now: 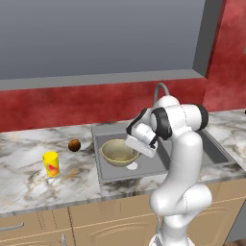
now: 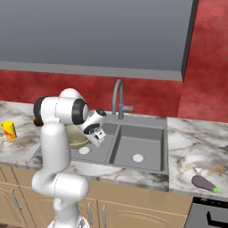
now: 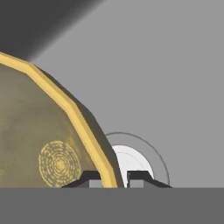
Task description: Remove the eggplant and orange from the sink. Then move the bowl and cup from the counter to the sink for washing.
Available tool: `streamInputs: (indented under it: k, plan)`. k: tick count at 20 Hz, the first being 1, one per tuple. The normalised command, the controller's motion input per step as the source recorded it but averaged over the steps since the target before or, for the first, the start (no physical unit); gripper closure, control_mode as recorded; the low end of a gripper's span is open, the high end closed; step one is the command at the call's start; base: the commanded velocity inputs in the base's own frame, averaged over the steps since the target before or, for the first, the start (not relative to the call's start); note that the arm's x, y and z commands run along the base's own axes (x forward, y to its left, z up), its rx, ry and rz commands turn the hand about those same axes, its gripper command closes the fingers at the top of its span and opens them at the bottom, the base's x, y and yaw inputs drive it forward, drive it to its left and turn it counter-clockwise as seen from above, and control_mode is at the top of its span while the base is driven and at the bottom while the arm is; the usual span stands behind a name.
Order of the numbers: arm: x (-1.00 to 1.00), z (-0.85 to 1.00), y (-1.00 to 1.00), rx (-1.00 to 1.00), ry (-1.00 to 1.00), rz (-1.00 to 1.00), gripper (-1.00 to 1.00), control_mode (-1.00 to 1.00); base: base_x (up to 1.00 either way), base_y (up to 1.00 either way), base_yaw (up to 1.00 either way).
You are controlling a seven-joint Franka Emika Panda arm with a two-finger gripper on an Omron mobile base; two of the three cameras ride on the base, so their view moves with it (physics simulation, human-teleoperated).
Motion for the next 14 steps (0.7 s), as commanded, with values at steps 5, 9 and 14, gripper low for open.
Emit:
streamInputs:
  k: [5,9,14]
  plan:
    - [-0.02,0.00,-0.01,0.00,0.00,0.00,1.00,-1.00,0.00,0.00,0.00]
    - [-0.04,0.00,0.00,0.00,0.00,0.00,1.00,-1.00,0.00,0.00,0.00]
    - [-0.06,0.00,0.00,0.00,0.00,0.00,-1.00,-1.00,0.00,0.00,0.00]
